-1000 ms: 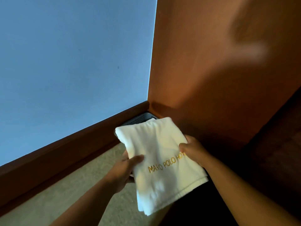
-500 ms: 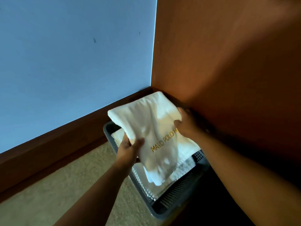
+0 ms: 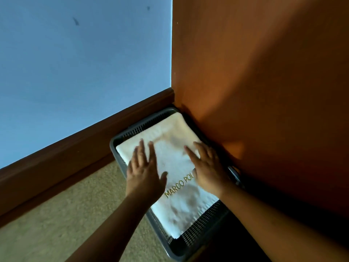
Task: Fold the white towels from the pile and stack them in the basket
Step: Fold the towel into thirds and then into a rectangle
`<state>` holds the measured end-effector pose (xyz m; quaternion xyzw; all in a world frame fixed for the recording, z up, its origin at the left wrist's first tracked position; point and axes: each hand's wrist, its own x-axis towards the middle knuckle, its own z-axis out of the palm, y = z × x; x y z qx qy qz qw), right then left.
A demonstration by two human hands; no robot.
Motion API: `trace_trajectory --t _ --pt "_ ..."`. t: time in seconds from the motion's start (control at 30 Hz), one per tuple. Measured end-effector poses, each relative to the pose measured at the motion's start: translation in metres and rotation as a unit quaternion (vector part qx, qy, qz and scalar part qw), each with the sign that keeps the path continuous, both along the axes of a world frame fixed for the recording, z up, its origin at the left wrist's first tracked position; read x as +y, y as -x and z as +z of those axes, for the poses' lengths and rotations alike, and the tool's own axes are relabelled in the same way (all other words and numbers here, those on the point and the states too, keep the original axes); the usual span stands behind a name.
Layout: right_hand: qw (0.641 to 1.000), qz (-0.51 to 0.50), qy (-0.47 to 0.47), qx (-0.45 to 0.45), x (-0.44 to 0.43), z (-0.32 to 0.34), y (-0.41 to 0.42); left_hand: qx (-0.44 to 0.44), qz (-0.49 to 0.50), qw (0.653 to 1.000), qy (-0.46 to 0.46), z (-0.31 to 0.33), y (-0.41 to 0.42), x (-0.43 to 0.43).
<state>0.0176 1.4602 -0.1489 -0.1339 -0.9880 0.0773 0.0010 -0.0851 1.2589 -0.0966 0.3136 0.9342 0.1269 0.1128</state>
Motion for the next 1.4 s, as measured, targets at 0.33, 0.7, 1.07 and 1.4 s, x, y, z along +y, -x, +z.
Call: trace_trajectory --t 0.33,0.7,1.07,1.4 --pt "0.975 -0.107 0.096 -0.17 -0.017 -0.022 -0.039 -0.09 -0.193 0.971 0.108 -0.068 -0.006 0.009" --pt "0.943 -0.213 0.006 -0.254 -0.057 0.022 -0.093 -0.087 -0.229 0.949 0.197 -0.048 -0.058 -0.047" --pt "0.968 -0.235 -0.008 -0.084 -0.199 0.125 -0.19 -0.018 -0.226 0.965 0.134 0.059 -0.098 -0.194" --pt "0.984 -0.166 0.063 0.002 -0.321 0.215 -0.236 0.004 -0.175 0.983 0.062 0.159 -0.163 -0.326"
